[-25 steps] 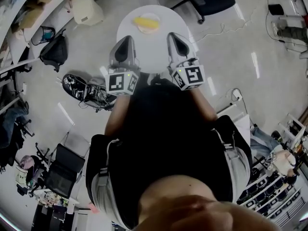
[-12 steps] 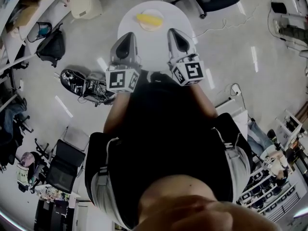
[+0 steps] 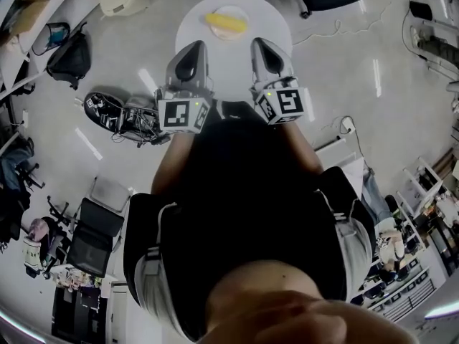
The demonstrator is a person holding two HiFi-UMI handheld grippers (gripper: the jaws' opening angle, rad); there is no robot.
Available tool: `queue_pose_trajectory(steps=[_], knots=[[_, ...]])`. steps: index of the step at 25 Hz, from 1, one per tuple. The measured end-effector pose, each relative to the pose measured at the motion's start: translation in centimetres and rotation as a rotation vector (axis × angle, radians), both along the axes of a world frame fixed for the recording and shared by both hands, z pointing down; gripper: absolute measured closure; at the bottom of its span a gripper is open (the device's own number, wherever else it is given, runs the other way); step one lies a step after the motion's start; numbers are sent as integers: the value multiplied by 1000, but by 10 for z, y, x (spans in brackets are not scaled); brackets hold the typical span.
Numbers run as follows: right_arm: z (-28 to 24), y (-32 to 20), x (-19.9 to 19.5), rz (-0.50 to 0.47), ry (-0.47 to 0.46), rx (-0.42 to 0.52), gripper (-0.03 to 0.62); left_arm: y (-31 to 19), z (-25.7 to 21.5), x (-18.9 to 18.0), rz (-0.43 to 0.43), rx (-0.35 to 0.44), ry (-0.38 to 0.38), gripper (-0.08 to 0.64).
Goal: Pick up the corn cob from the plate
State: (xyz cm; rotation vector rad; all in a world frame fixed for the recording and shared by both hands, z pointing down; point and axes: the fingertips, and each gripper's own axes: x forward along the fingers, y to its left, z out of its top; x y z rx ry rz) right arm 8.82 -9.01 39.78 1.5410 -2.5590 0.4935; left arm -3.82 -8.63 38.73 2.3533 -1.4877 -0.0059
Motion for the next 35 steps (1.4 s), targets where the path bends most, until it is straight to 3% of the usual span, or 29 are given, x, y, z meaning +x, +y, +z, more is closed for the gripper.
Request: queue_pose_trajectory(steps=[35], knots=[[127, -53, -13, 25, 84, -209, 583, -55, 68, -19, -7, -91, 33, 560]])
